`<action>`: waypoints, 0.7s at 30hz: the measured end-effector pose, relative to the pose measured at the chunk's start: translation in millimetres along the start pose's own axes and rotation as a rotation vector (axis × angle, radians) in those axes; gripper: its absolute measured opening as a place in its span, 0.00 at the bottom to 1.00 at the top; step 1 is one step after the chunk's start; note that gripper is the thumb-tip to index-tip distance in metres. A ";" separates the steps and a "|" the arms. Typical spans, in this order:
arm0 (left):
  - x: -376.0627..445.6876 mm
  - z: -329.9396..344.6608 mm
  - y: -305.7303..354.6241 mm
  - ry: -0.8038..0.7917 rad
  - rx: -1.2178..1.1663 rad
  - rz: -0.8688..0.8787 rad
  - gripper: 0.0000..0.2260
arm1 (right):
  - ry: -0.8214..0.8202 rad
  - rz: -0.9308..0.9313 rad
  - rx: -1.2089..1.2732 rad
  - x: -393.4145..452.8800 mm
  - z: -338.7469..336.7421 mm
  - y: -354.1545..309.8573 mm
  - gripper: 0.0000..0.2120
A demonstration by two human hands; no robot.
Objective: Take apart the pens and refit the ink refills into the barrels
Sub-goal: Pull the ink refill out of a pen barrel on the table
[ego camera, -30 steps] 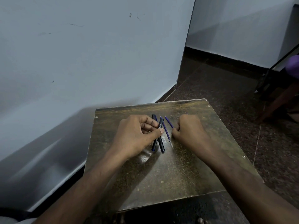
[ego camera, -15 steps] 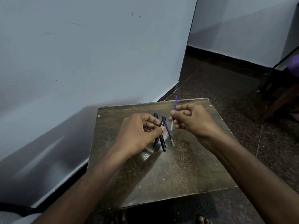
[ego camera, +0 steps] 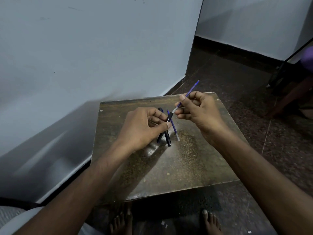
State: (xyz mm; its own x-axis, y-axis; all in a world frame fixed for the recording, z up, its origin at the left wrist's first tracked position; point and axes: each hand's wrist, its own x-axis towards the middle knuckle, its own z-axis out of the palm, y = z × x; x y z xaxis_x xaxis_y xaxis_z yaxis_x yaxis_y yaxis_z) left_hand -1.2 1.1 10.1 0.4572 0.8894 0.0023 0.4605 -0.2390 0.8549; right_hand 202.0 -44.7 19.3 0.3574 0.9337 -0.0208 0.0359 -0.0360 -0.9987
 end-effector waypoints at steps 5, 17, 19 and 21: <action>0.2 -3.8 1.9 0.026 0.032 0.014 0.06 | -0.135 -0.051 -0.210 -1.4 3.8 2.4 0.11; 8.9 -31.2 -8.1 0.199 -0.017 -0.033 0.09 | -0.173 -0.353 -1.243 5.1 28.9 9.1 0.25; 8.4 -30.7 -7.9 0.198 -0.015 -0.036 0.09 | -0.201 -0.377 -1.359 5.6 32.5 12.7 0.30; 8.0 -31.3 -7.3 0.206 -0.012 -0.028 0.08 | -0.198 -0.379 -1.372 7.0 34.8 14.2 0.30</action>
State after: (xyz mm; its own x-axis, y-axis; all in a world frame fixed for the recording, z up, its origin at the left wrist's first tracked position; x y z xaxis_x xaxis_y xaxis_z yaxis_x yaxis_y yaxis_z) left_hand -24.7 22.2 20.1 0.2786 0.9568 0.0831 0.4616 -0.2092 0.8621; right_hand 172.5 -26.4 3.4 -0.0065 0.9937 0.1120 0.9932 0.0194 -0.1147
